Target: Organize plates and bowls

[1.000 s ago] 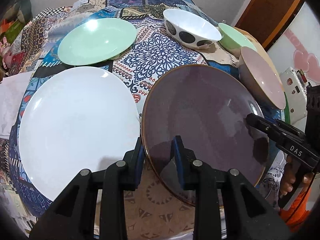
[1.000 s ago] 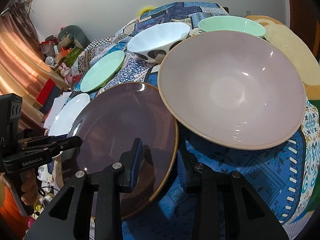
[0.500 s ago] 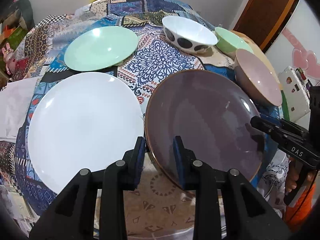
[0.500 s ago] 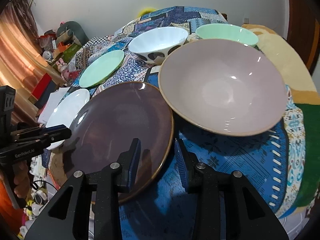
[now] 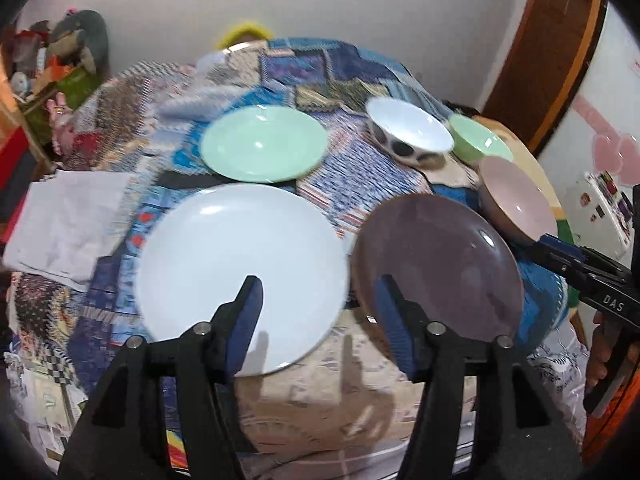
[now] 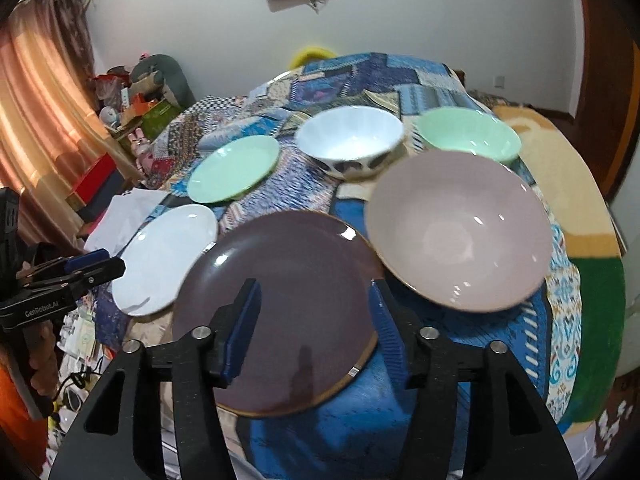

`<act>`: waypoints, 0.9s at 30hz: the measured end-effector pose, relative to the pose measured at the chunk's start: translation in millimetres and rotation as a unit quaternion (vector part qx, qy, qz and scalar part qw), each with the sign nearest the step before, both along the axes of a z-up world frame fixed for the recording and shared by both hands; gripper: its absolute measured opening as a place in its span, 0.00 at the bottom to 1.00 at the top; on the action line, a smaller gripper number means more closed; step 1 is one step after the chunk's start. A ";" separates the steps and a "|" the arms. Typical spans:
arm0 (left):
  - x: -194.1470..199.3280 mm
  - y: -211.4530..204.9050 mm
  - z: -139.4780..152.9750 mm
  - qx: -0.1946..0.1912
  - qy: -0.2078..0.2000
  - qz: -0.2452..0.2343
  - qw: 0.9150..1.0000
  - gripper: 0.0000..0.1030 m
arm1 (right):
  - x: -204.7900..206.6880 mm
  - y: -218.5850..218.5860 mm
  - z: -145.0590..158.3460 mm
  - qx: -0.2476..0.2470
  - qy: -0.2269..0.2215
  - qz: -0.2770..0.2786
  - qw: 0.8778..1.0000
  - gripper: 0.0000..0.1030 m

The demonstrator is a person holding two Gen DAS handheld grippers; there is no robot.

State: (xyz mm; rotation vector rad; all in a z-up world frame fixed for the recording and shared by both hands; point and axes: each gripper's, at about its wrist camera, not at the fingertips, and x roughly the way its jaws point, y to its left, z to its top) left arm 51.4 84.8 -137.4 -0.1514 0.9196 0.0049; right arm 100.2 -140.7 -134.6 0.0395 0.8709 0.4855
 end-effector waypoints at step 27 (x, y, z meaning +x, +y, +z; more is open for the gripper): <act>-24.3 114.0 -47.5 -0.014 0.032 0.113 0.993 0.79 | 59.9 146.2 -35.1 -0.052 0.045 0.138 0.988 0.69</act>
